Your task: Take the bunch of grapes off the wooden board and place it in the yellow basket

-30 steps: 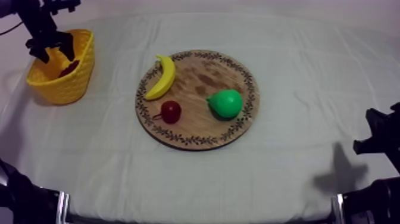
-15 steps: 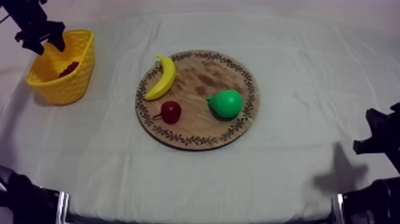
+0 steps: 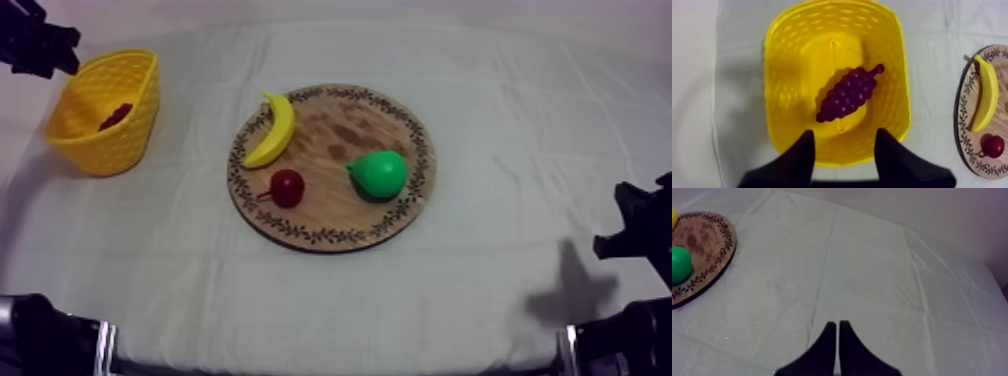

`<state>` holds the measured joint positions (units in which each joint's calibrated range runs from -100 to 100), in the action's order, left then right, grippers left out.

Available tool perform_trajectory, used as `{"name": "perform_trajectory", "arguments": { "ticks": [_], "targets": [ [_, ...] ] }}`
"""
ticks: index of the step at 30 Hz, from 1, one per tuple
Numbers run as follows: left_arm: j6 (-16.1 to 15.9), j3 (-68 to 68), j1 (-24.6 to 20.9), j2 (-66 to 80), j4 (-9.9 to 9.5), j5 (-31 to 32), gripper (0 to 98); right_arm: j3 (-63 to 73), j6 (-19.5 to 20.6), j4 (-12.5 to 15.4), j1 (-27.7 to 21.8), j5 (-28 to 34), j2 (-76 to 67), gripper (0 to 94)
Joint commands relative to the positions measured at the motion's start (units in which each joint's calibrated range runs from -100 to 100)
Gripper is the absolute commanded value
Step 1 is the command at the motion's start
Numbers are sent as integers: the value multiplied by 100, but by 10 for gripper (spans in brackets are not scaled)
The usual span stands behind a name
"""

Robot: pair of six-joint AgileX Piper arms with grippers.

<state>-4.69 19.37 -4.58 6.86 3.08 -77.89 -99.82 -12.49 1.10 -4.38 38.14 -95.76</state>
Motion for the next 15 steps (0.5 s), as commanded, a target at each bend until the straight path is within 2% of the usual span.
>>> {"name": "perform_trajectory", "arguments": {
  "ticks": [1, 5, 15],
  "targets": [
    [6, 418, -11, 640, -5, 167, 361, 4, 1, 0, 1, 0, 0, 3],
    [-9, 1108, 5, 1427, 3, 640, 274, 4, 1, 0, 1, 0, 0, 3],
    [-184, 2497, 49, 3434, 68, 1395, 183, 4, 1, 0, 1, 0, 0, 3]
  ]
}}
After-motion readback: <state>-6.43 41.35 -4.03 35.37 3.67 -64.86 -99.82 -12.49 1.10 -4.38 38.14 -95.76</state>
